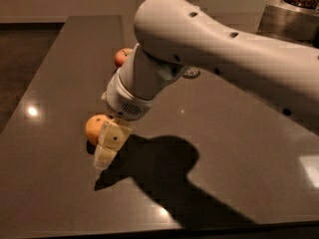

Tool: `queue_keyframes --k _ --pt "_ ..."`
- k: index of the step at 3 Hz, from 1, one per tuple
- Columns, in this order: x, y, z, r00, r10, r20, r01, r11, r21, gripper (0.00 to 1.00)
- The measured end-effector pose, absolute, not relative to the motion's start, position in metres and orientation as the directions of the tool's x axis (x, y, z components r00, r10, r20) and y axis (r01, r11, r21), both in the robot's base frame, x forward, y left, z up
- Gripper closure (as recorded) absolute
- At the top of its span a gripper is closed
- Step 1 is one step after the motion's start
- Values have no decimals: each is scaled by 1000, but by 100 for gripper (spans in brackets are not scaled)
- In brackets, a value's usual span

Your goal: Pick orange

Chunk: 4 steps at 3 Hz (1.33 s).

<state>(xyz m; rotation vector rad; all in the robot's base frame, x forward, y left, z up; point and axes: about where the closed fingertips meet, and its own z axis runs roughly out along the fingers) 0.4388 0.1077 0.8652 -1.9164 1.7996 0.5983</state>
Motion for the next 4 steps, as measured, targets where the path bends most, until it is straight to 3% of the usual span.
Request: queue_keyframes --k 2,3,4 --pt "443 119 856 77 -818 -570 -996 -89 -7 41" --pt "445 113 876 94 -817 -570 -995 -101 -20 72" --pt "440 110 902 122 -809 -575 -992 -125 -36 96"
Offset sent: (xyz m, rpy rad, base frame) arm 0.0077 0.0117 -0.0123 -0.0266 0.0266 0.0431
